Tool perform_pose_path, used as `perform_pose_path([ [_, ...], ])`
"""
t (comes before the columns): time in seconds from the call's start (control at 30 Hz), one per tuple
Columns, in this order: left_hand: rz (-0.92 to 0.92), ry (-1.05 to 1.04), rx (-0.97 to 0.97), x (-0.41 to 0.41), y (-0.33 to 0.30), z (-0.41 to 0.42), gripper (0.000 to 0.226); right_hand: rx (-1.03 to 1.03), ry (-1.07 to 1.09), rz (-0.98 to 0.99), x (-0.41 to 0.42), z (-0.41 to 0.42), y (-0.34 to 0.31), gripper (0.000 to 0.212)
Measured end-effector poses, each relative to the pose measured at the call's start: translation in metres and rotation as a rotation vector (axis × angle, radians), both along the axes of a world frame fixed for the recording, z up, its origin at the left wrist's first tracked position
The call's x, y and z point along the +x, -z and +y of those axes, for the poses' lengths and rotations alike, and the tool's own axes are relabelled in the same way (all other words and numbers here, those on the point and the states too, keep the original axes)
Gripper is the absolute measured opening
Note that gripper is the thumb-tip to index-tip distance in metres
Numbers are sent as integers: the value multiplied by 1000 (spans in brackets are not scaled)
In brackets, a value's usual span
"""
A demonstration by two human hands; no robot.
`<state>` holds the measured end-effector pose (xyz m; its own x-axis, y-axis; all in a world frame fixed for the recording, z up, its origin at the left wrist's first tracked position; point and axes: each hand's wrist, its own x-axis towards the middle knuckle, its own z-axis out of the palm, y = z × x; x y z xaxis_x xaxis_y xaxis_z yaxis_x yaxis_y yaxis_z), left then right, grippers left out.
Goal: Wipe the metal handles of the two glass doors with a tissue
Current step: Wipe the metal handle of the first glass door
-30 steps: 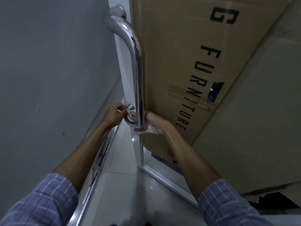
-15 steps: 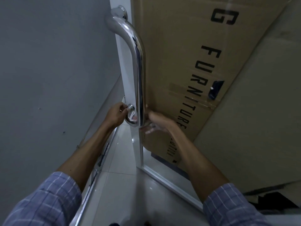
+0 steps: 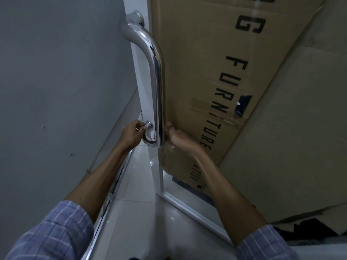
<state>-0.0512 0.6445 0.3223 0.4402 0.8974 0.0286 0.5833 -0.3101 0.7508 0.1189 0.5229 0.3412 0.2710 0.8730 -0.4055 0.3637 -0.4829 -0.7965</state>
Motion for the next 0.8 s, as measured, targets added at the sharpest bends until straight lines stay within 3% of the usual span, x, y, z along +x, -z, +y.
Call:
perform_pose_path([
  [0.17,-12,-11,-8,1,2,0,27,84,89,72,-13,-6,7,104],
  [0.3,-20,-21,-19,1,7,3,24,184,185,19,-20,-12,10,71],
  [0.37,-39,-27,-29,2,9,5,23,231,228,-17,-21,-16,11,64],
  [0.63,-82,-43,-27,1,17,10,21,242,245,7,-30,-19,15,65],
  [0.8,-110,-52,-14,2,21,11,20,184,218,123,-37,-17,13,85],
])
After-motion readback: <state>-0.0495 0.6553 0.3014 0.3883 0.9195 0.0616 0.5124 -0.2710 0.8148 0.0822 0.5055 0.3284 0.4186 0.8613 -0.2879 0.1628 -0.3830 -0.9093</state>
